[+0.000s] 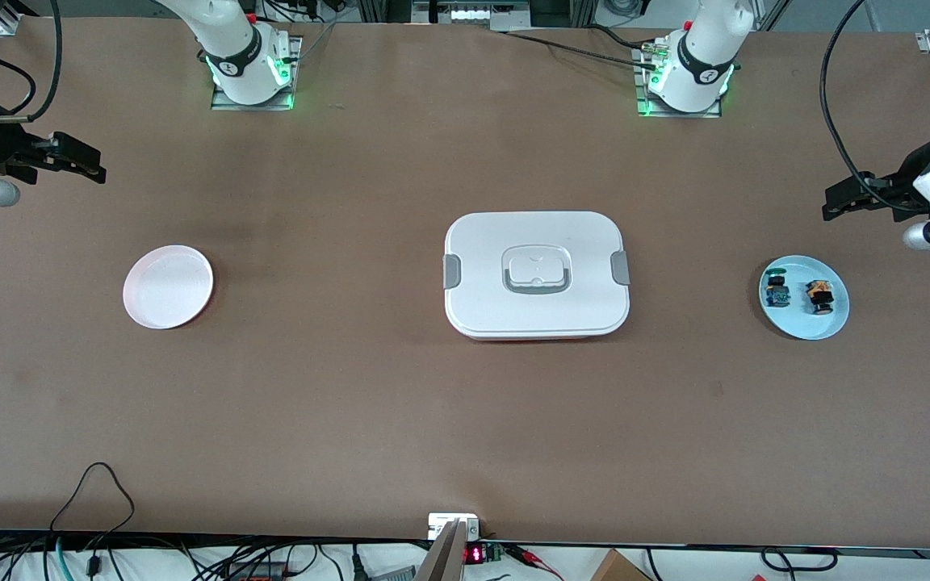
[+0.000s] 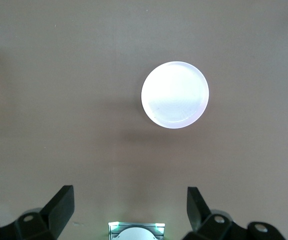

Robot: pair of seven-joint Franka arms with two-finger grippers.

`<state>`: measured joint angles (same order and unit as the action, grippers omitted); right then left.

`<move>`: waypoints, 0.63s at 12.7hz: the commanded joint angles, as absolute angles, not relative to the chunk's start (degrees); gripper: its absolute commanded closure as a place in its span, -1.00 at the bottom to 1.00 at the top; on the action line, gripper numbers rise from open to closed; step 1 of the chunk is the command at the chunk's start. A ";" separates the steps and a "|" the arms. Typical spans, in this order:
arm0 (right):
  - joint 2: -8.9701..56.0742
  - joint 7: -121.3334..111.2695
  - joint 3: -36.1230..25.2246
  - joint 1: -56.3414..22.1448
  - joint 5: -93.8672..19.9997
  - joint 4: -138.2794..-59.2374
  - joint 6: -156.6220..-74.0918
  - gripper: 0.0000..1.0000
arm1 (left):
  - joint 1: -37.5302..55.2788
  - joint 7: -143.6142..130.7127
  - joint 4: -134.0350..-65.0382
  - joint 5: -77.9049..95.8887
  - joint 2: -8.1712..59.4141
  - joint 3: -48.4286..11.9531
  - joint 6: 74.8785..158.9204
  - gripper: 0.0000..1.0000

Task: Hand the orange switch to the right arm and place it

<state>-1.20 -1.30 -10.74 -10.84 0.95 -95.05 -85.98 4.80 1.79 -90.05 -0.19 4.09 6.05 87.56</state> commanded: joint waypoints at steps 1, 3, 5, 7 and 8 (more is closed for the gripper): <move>-1.41 -1.23 -10.81 -11.16 0.70 -94.22 -85.08 -1.00 | 4.48 2.46 -88.41 0.53 4.75 6.15 84.57 -1.00; -1.41 -1.14 -10.81 -11.16 0.70 -94.22 -85.08 -1.00 | 4.57 2.37 -87.89 0.53 4.92 6.15 84.46 -1.00; -1.41 -1.23 -10.81 -11.16 0.70 -94.22 -85.25 -1.00 | 4.92 2.28 -85.79 0.18 5.88 6.15 84.38 -1.00; -1.41 -1.14 -10.81 -11.16 0.70 -94.22 -85.34 -1.00 | 4.48 2.90 -84.99 0.35 6.86 6.15 84.29 -1.00; -1.41 -1.23 -10.72 -11.16 0.70 -94.22 -85.34 -1.00 | 4.48 2.90 -85.08 0.35 6.86 6.15 84.03 -1.00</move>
